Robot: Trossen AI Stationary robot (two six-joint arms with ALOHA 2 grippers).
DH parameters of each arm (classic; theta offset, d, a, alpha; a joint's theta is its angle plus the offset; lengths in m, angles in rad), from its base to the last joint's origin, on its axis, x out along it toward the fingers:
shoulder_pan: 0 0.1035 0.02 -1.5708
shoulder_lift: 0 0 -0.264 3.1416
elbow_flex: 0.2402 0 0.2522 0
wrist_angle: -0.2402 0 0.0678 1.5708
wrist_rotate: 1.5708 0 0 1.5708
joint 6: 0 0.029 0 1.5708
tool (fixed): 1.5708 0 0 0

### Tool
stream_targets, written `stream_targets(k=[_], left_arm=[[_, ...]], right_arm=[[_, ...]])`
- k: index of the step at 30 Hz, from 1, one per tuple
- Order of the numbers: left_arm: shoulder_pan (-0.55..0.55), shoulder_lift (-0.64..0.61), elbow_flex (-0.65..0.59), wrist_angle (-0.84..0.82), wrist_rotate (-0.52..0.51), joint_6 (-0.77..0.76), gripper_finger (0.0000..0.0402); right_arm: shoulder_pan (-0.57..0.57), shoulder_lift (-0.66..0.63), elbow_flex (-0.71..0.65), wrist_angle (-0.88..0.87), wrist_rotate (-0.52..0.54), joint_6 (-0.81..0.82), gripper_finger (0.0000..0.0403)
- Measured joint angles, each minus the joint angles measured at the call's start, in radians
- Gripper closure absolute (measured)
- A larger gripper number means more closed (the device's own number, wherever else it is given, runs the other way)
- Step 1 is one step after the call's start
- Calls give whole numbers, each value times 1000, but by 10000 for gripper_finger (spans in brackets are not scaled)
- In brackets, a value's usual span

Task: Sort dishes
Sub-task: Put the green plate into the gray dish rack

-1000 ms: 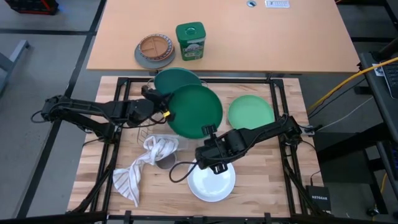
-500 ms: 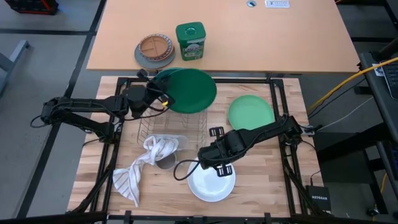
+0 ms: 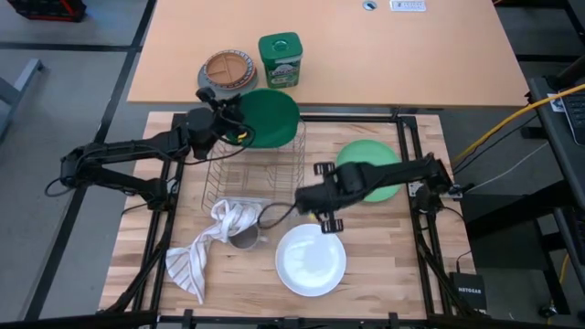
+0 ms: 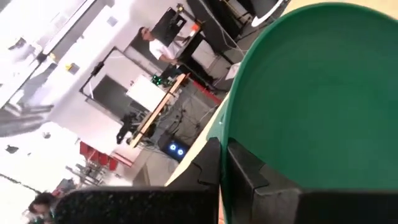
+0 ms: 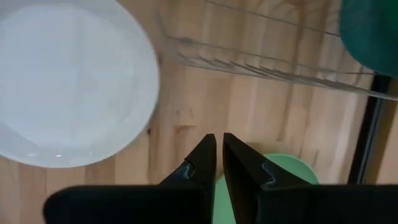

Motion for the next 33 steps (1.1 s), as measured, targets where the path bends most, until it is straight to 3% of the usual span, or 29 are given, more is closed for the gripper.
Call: stream_targets(k=[9,17,33], left_arm=[[58,0,0,-3,175,206,401],[92,11,0,-29,276,292,401],[83,94,0,73,287,465,401]], right_arm=[[-82,-158,-92,0,-86,-37,371],[-130,-265,-151,-1,-85,-33,371],[-128,-275,-216,0,-96,-130,371]])
